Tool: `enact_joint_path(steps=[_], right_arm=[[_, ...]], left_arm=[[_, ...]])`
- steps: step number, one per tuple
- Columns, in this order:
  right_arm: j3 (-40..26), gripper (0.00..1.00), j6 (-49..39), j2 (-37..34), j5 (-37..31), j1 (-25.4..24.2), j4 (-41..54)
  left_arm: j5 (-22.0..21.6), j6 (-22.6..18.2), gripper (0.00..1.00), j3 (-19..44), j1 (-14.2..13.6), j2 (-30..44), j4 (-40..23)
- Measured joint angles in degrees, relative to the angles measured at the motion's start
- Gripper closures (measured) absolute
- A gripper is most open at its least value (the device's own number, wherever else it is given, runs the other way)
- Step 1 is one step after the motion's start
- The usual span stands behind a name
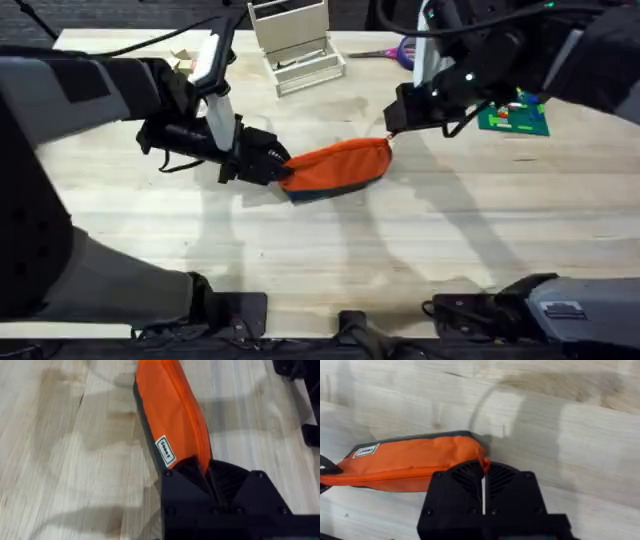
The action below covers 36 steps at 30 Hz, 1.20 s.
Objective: Unzip the bag, pick up the pens from the table one at a time and place them inside, then zip the bag closed.
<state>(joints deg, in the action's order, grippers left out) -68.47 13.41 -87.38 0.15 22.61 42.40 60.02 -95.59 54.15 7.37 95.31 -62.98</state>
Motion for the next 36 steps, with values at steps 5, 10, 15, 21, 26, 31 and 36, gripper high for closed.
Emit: enact_joint_path(steps=[5,10,15,21,26,31,36], right_arm=[[0.02,0.968,0.0,-0.64,1.26,-1.98,0.0],[2.8,0.968,0.02,-2.16,1.92,-4.21,-2.97],[9.09,0.968,0.39,-2.27,2.64,-6.22,-8.3],[12.9,0.968,1.6,-2.25,3.47,-7.15,-11.71],[12.96,0.968,1.54,-1.92,3.82,-7.43,-11.87],[12.81,0.684,0.69,1.8,3.5,-8.14,-10.81],[12.1,0.032,-1.64,8.72,3.26,-9.38,-10.39]], left_arm=[[0.55,0.0,0.956,0.0,-0.21,0.0,0.11],[0.63,0.0,0.956,0.0,-0.23,0.0,0.21],[0.64,0.0,0.956,0.0,-0.36,0.0,0.19],[0.84,0.0,0.956,0.0,-0.49,0.0,0.19],[0.81,0.0,0.956,0.0,-0.49,0.0,0.19],[0.07,0.0,0.956,0.0,-0.45,0.0,0.15],[-0.59,0.0,0.956,0.0,-0.04,0.01,-0.03]])
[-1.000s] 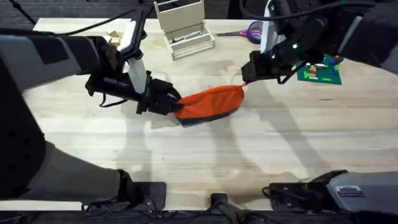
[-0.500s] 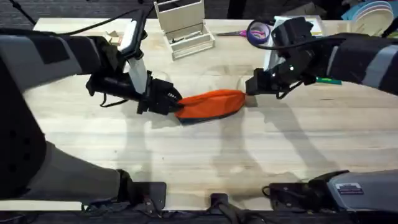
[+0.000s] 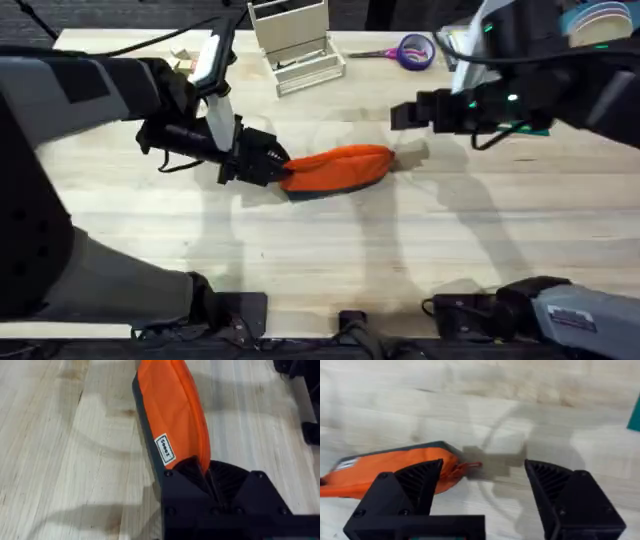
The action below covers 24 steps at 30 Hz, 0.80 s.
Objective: Unzip the bag, pick up the pens from the table one at a time and place them inside, then zip the bag closed.
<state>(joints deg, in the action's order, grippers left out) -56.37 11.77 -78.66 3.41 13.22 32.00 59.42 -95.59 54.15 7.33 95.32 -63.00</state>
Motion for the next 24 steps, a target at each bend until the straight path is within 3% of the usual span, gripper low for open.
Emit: enact_joint_path(steps=[11,12,17,18,24], right_arm=[[-0.47,0.004,-2.01,13.61,0.03,3.13,8.44],[-0.47,0.004,-2.03,14.15,0.03,3.19,9.01],[-0.47,0.004,-2.03,16.28,0.02,3.23,10.41],[-0.47,0.004,-2.03,16.84,0.01,3.23,10.54],[-0.47,0.004,-3.33,20.54,0.01,3.33,13.15]], left_arm=[[-0.27,0.0,0.956,0.0,0.0,-0.01,0.09],[-0.27,-0.08,0.919,0.0,0.0,-0.01,0.12],[0.33,-0.04,0.152,0.0,0.02,-0.01,-0.02],[0.45,0.13,0.044,0.0,0.07,-0.01,-0.11],[0.65,0.02,0.008,0.0,0.07,-0.01,0.17]])
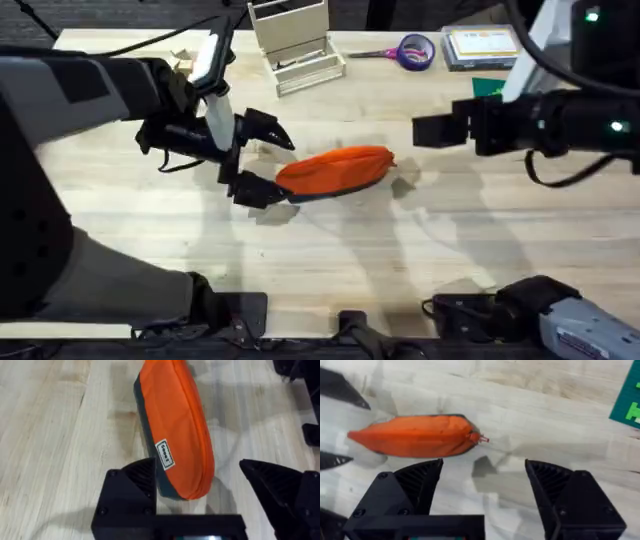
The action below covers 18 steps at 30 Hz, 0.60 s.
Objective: Unzip the bag, pick up the pens from the table one at a time and place them inside, then zip the bag closed.
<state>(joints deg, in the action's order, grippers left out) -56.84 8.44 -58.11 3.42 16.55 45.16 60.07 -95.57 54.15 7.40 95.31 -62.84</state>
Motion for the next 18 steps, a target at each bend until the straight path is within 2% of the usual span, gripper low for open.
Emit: enact_joint_path(steps=[5,11,14,18], right_arm=[[0.0,0.004,-1.46,3.05,0.01,0.45,3.42],[0.0,0.004,-1.89,8.03,0.0,0.45,5.5],[0.0,0.004,-2.11,10.87,0.0,0.45,6.38],[0.0,0.004,-2.26,14.23,0.0,0.45,7.98]], left_arm=[[0.11,0.0,0.006,0.63,0.0,0.0,-2.4],[-2.5,0.3,0.006,8.67,0.0,-2.79,-9.72],[-4.52,3.29,0.006,13.17,0.0,-6.27,-10.94],[-8.19,11.29,0.006,18.31,0.0,-11.27,-11.16]])
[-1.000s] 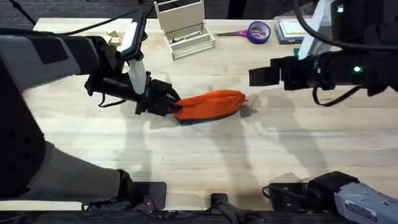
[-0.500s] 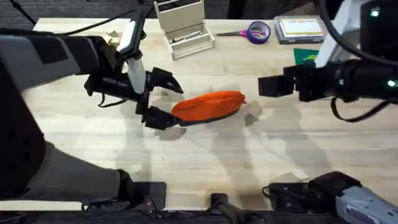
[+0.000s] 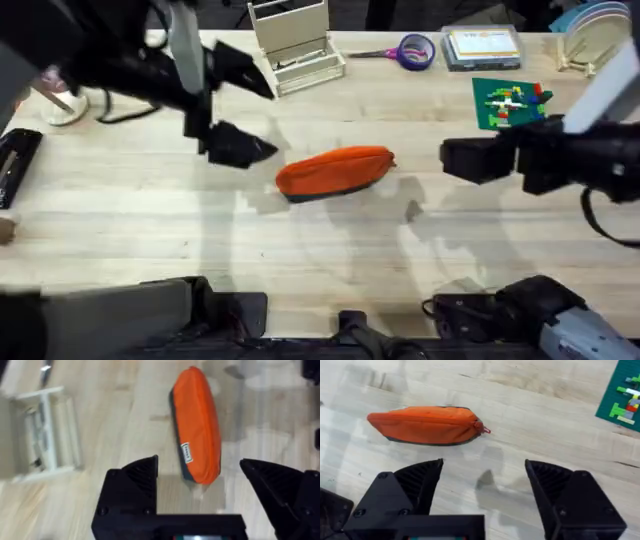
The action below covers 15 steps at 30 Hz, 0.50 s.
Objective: Unzip the bag, pick up the pens from the table one at a time and place them inside, then zip the bag closed.
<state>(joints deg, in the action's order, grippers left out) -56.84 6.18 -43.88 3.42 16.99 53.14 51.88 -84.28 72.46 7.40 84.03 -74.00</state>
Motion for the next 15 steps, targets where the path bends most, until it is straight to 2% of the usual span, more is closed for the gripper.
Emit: enact_joint_path(steps=[6,10,15], right_arm=[[0.0,0.004,-0.09,4.29,0.0,0.0,1.2],[0.0,0.004,-0.13,6.88,0.0,0.0,1.32],[0.0,0.004,-0.23,8.79,0.0,0.0,1.34]], left_arm=[[-8.57,16.15,0.006,5.36,0.0,-7.52,-0.19],[-13.68,25.86,0.006,6.39,0.02,-12.89,-1.56],[-16.4,31.17,0.006,6.42,0.04,-18.3,-6.92]])
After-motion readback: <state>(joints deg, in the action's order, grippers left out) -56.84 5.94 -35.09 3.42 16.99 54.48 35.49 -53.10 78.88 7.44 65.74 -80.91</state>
